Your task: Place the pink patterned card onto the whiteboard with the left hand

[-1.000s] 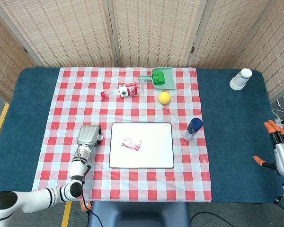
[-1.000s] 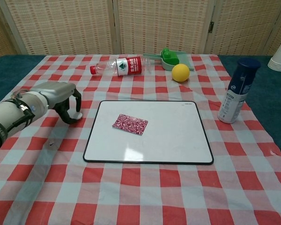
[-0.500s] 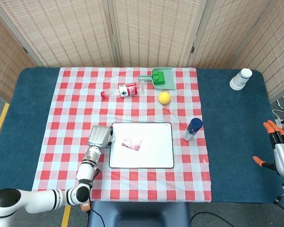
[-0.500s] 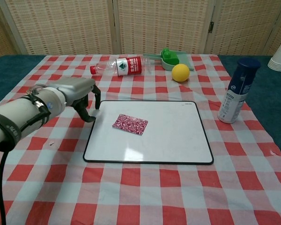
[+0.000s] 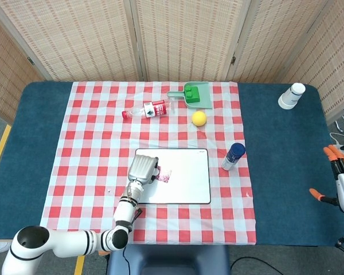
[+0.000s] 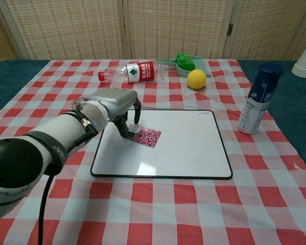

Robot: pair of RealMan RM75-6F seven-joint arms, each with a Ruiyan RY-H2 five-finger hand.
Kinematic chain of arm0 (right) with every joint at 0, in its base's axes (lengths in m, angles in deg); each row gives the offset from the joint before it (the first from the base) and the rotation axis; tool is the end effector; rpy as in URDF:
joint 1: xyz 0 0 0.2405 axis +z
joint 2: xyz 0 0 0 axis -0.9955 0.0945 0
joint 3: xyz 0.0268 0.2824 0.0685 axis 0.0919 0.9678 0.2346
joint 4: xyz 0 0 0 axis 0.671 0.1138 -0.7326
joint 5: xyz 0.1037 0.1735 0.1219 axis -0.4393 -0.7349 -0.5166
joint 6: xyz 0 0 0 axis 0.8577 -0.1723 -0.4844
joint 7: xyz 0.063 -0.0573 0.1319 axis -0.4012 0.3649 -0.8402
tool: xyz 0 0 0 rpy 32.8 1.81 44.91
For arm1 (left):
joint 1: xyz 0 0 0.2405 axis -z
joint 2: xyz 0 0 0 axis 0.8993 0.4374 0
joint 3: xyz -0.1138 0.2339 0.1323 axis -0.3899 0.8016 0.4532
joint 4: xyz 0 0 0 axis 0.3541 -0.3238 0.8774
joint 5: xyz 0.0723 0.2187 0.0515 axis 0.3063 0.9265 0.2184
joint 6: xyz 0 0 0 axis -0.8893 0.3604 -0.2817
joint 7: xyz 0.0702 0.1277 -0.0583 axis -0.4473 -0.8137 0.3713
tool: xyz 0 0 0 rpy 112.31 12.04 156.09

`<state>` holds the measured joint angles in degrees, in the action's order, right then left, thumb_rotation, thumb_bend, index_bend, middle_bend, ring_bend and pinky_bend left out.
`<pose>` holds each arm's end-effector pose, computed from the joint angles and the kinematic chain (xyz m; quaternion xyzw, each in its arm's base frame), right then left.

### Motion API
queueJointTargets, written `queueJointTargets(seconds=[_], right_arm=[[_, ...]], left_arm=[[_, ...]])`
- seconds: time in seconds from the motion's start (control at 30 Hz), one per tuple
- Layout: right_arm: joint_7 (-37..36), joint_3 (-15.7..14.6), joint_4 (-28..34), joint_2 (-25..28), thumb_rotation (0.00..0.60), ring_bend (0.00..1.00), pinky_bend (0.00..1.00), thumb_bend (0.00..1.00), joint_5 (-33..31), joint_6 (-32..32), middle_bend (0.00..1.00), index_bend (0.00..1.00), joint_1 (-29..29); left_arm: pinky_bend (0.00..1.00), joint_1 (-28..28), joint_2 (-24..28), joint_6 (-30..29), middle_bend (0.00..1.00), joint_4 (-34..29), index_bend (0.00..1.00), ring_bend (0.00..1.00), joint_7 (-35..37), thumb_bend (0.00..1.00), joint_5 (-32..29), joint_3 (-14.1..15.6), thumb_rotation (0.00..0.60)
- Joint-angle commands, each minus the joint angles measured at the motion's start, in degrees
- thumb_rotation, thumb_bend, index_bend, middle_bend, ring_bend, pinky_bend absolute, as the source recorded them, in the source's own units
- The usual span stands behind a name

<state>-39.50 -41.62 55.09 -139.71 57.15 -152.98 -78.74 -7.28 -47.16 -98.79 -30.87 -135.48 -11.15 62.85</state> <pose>-0.3863 -0.2253 0.1878 0.5525 -0.3888 0.4051 0.6160 -0.0732 0.3975 -0.1429 -0.7404 -0.3639 -0.2908 0.4846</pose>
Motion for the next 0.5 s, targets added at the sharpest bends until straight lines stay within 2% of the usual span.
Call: queueJointTargets(seconds=[0.03,0.5], right_arm=[[-0.2,0.0,-0.1,0.1,0.600,0.00,0.00,0.00,0.0,0.0,0.03,0.01,0.0],[-0.6,0.1,-0.3,0.2,0.600,0.00,0.00,0.00,-0.3,0.4,0.03,0.01,0.1]], left_arm=[[1.00,0.3,-0.4,0.2,1.00,0.5,0.51,1.00,-0.2,0.30,-0.3,-0.3,0.600],[1.00,1.3,-2.4,0.7,1.00,3.4,0.51,1.00,0.5,0.30,-0.2,-1.1,0.600]])
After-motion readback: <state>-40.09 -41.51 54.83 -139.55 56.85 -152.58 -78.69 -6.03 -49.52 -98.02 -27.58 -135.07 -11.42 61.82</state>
